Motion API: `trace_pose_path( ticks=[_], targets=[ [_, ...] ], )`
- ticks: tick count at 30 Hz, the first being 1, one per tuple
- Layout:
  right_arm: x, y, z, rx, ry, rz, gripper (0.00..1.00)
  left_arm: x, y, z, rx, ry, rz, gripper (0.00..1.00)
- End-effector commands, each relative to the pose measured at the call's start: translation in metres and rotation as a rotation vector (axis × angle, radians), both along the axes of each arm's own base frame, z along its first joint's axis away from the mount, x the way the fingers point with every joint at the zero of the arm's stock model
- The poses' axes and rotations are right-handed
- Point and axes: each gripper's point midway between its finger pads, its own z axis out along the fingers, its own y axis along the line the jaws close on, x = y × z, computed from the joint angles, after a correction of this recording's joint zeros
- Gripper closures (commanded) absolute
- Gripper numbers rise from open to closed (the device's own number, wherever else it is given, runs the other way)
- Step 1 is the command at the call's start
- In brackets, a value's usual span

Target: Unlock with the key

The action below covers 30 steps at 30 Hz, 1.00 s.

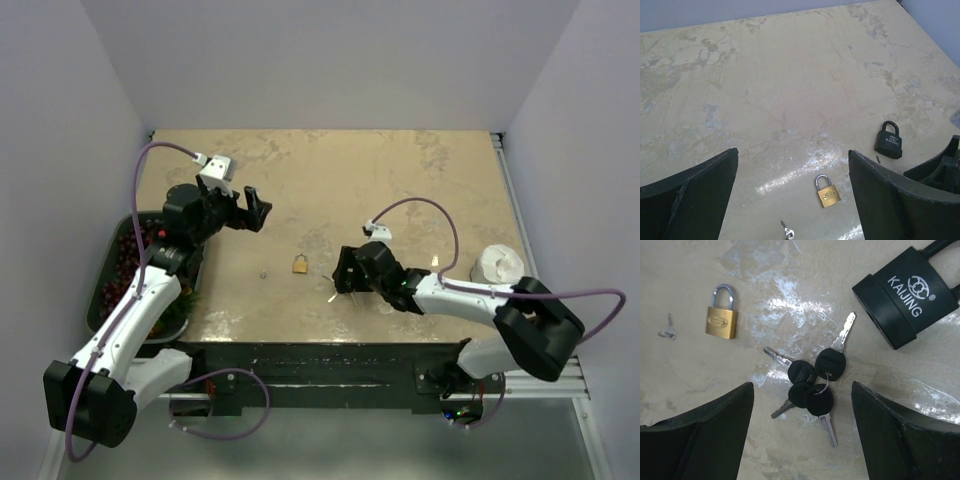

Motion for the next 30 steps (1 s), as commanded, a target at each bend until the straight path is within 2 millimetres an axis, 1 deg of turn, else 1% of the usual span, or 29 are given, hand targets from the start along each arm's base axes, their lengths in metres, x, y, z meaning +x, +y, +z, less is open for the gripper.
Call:
trace_pose_path(
  ticks=[1,6,8,10,11,12,13,14,15,18,22,30],
  targets=[
    [0.012,0.018,0.002,0.030,0.009,-0.003,0.19,-0.002,0.000,0.014,-0.017,-0.045,0.003,0.05],
    [0.021,0.014,-0.015,-0.062,0.013,-0.023,0.22,-0.003,0.001,0.016,-0.021,-0.049,0.005,0.05],
    [0.026,0.013,-0.016,-0.085,0.001,-0.038,0.23,-0.003,0.000,0.016,-0.022,-0.048,0.004,0.04],
    [0.025,0.012,-0.021,-0.123,0.002,-0.036,0.25,-0.003,0.000,0.016,-0.024,-0.048,0.004,0.04],
    [0.029,0.011,-0.020,-0.142,-0.012,-0.053,0.25,-0.003,0.000,0.016,-0.024,-0.048,0.004,0.04],
    [0.029,0.006,-0.025,-0.181,-0.006,-0.063,0.25,-0.003,0.000,0.017,-0.025,-0.050,0.004,0.04],
    [0.028,0.005,-0.026,-0.202,-0.008,-0.063,0.26,-0.003,0.001,0.017,-0.024,-0.051,0.006,0.04],
    [0.032,0.008,-0.023,-0.204,-0.022,-0.067,0.26,-0.003,0.000,0.016,-0.024,-0.048,0.004,0.04],
    [0.030,0.000,-0.027,-0.249,-0.014,-0.078,0.27,-0.003,0.001,0.016,-0.024,-0.051,0.006,0.04],
    [0.030,-0.004,-0.029,-0.294,-0.024,-0.088,0.27,-0.003,0.001,0.016,-0.023,-0.049,0.009,0.04],
    [0.031,-0.006,-0.029,-0.331,-0.037,-0.097,0.30,-0.003,0.002,0.016,-0.023,-0.050,0.012,0.04],
    [0.035,-0.005,-0.037,-0.398,-0.037,-0.108,0.36,-0.001,0.003,0.014,-0.020,-0.045,0.023,0.04]
  ],
)
